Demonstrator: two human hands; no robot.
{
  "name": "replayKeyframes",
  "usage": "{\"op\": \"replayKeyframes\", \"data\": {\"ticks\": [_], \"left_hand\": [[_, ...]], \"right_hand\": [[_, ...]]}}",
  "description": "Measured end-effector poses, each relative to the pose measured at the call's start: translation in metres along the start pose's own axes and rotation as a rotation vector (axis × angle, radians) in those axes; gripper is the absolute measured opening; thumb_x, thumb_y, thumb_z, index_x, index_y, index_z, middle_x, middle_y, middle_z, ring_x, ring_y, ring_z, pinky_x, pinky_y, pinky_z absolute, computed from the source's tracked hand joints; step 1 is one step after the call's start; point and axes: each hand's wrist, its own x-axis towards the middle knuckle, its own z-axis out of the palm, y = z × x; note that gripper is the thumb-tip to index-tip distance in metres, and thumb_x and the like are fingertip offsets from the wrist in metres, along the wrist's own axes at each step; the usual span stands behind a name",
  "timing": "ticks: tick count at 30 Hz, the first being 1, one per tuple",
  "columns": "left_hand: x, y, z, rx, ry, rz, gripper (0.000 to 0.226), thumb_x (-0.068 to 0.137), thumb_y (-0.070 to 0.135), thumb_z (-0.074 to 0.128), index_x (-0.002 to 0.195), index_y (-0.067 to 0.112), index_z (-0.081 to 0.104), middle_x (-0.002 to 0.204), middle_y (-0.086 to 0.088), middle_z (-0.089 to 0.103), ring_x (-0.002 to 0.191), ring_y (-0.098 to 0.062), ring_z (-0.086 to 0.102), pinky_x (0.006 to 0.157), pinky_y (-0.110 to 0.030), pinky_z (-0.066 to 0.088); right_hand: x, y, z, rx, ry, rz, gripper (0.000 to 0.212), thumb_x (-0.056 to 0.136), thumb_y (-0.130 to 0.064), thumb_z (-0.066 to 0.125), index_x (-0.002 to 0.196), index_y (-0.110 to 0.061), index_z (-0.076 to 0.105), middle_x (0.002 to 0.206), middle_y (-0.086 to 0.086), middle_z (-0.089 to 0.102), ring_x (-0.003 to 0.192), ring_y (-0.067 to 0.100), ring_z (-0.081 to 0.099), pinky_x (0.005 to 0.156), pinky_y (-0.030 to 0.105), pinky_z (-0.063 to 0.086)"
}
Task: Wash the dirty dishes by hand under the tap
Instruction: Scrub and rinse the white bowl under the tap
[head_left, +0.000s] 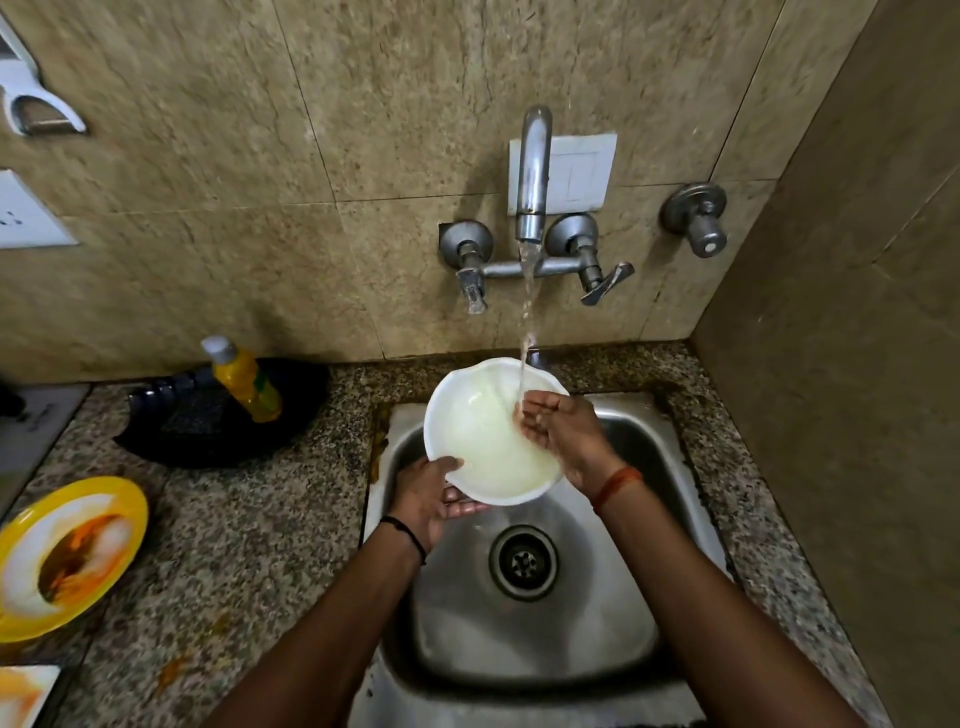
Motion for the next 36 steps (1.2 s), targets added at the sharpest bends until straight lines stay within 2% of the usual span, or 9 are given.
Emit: {"op": "replayKeyframes", "data": {"ticks": [6,12,15,19,22,25,31,33,36], "left_hand": [[-0.003,-0.006,0.005,0.007,0.026,-0.070,0.027,0.092,0.005,0.051,0.119,0.005,0.051,0.095,-0.021,0.065,0.087,-0.038,0.062,0.059,-0.048,0.058],[0.000,-0.006,0.004,0.059,0.099,-0.085,0.023,0.090,0.007,0.052,0.113,0.007,0.051,0.099,-0.020,0.063,0.074,-0.035,0.066,0.046,-0.040,0.058],[-0.001,0.000,0.003,0.099,0.165,0.003,0.020,0.087,0.006,0.056,0.107,0.011,0.055,0.085,-0.015,0.065,0.066,-0.037,0.067,0.045,-0.043,0.057],[0.000,0.011,0.001,0.253,0.228,0.182,0.026,0.084,0.009,0.058,0.108,0.012,0.066,0.095,-0.017,0.069,0.070,-0.040,0.069,0.052,-0.049,0.058],[0.002,0.023,0.002,0.377,0.227,0.274,0.024,0.082,0.012,0.061,0.105,0.009,0.070,0.091,-0.016,0.071,0.072,-0.037,0.069,0.048,-0.046,0.058],[0.009,0.030,0.001,0.318,0.164,0.175,0.023,0.087,0.012,0.059,0.109,0.006,0.063,0.087,-0.013,0.068,0.070,-0.036,0.068,0.044,-0.038,0.056],[0.018,0.004,0.007,0.121,-0.003,-0.185,0.034,0.095,0.010,0.046,0.129,0.005,0.045,0.091,-0.016,0.062,0.078,-0.031,0.062,0.049,-0.037,0.057],[0.019,-0.009,0.012,0.044,-0.069,-0.257,0.040,0.095,0.013,0.046,0.134,0.003,0.042,0.096,-0.019,0.062,0.084,-0.033,0.062,0.061,-0.041,0.059],[0.025,-0.015,0.016,-0.113,-0.142,-0.354,0.047,0.095,0.029,0.047,0.136,0.006,0.041,0.111,-0.024,0.059,0.104,-0.043,0.056,0.089,-0.055,0.047]], "right_hand": [[-0.006,-0.005,-0.028,-0.475,0.072,-0.241,0.039,0.091,0.005,0.053,0.130,0.002,0.056,0.129,0.017,0.062,0.123,0.025,0.057,0.111,0.039,0.041],[-0.012,0.005,-0.046,-0.855,0.207,-0.526,0.049,0.085,-0.003,0.063,0.133,-0.011,0.055,0.136,0.007,0.058,0.125,0.022,0.053,0.095,0.014,0.034],[-0.007,0.018,-0.048,-0.803,0.192,-0.297,0.059,0.089,-0.007,0.062,0.144,-0.008,0.040,0.144,0.011,0.049,0.130,0.026,0.048,0.099,0.024,0.037],[-0.007,0.036,-0.044,-0.310,-0.004,0.102,0.038,0.094,-0.002,0.053,0.132,-0.005,0.050,0.129,0.016,0.058,0.118,0.033,0.057,0.093,0.045,0.051],[-0.007,0.041,-0.041,-0.096,-0.014,0.194,0.032,0.095,0.000,0.047,0.127,0.001,0.052,0.128,0.023,0.059,0.103,0.032,0.060,0.083,0.044,0.053],[-0.005,0.030,-0.044,-0.241,0.040,0.101,0.023,0.094,-0.003,0.051,0.115,-0.001,0.060,0.117,0.021,0.065,0.098,0.031,0.065,0.078,0.041,0.056],[-0.010,-0.014,-0.051,-0.601,0.095,-0.191,0.012,0.079,-0.016,0.070,0.082,-0.005,0.073,0.075,0.010,0.074,0.059,0.015,0.071,0.049,0.026,0.057],[-0.013,-0.023,-0.052,-0.884,0.115,-0.352,0.016,0.075,-0.025,0.071,0.081,-0.011,0.075,0.069,0.004,0.072,0.057,0.009,0.067,0.046,0.017,0.045],[-0.018,-0.025,-0.055,-1.116,0.080,-0.572,0.022,0.071,-0.027,0.067,0.085,-0.013,0.075,0.070,0.003,0.072,0.062,0.014,0.064,0.056,0.025,0.047]]}}
